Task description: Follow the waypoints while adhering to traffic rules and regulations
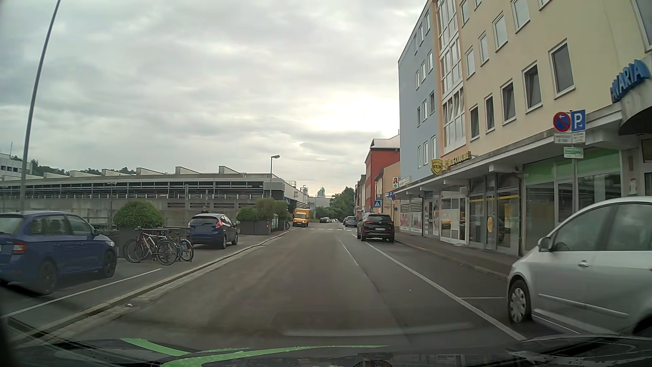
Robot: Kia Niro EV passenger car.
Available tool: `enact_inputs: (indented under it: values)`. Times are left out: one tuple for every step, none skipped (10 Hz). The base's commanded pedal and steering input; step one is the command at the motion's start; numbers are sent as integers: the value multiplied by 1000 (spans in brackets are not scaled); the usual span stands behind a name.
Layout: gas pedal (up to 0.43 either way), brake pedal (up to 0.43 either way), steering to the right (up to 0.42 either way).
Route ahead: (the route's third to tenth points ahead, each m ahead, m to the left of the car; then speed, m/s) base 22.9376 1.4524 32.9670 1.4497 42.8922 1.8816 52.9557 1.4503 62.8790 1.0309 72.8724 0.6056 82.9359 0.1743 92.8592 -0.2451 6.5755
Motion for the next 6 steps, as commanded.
enact_inputs:
  values:
    - [67,0,-18]
    - [67,0,-18]
    - [67,0,-16]
    - [67,0,-14]
    - [67,0,-14]
    - [67,0,-13]
